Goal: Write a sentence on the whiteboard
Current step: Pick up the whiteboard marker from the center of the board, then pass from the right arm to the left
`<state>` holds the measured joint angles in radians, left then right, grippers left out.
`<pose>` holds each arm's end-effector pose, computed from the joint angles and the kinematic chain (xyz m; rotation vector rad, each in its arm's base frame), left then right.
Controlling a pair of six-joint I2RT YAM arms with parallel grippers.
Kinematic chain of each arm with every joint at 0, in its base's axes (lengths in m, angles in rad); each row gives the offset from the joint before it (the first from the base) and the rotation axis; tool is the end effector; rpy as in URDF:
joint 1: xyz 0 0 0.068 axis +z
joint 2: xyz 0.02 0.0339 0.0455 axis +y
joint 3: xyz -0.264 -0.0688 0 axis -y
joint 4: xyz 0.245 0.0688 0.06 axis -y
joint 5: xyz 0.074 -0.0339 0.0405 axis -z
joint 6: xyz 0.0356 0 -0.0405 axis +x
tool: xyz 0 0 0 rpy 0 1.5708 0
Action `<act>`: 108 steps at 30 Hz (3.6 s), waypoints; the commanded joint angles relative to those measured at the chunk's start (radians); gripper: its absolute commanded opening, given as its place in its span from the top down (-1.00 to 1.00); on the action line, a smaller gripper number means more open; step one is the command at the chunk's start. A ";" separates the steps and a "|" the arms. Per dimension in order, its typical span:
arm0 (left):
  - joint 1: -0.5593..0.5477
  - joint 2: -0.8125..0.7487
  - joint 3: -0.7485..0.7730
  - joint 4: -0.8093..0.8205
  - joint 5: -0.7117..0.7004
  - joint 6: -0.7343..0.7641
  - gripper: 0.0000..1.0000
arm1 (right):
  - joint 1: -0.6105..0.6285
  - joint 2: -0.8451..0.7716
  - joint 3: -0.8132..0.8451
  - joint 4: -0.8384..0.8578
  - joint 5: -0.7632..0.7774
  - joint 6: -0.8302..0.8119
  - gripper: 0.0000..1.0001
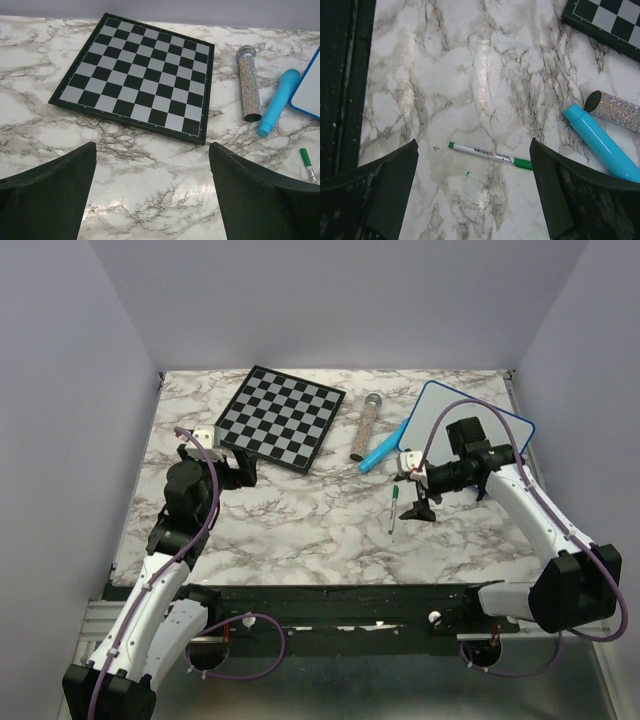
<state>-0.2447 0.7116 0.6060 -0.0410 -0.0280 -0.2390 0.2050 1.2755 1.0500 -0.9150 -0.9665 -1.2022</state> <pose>0.1734 -0.0423 0.3037 -0.0160 1.7287 -0.3339 0.2238 0.0765 0.2841 -1.6199 1.5183 0.7861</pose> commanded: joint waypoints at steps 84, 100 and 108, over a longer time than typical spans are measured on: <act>-0.300 0.787 -0.244 1.000 0.448 -0.965 -0.53 | 0.249 0.377 -0.007 0.361 0.252 0.359 0.98; -0.343 0.980 -0.157 1.084 0.459 -0.975 -0.08 | 0.297 0.361 -0.025 0.370 0.255 0.331 0.98; -0.386 0.985 -0.143 1.058 0.436 -0.939 -0.02 | 0.301 0.361 0.002 0.375 0.265 0.385 0.99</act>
<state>-0.6052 1.7020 0.4614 1.0222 0.4309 -1.2228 0.4984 1.6566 1.0328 -0.5613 -0.6930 -0.8494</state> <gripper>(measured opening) 0.515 0.054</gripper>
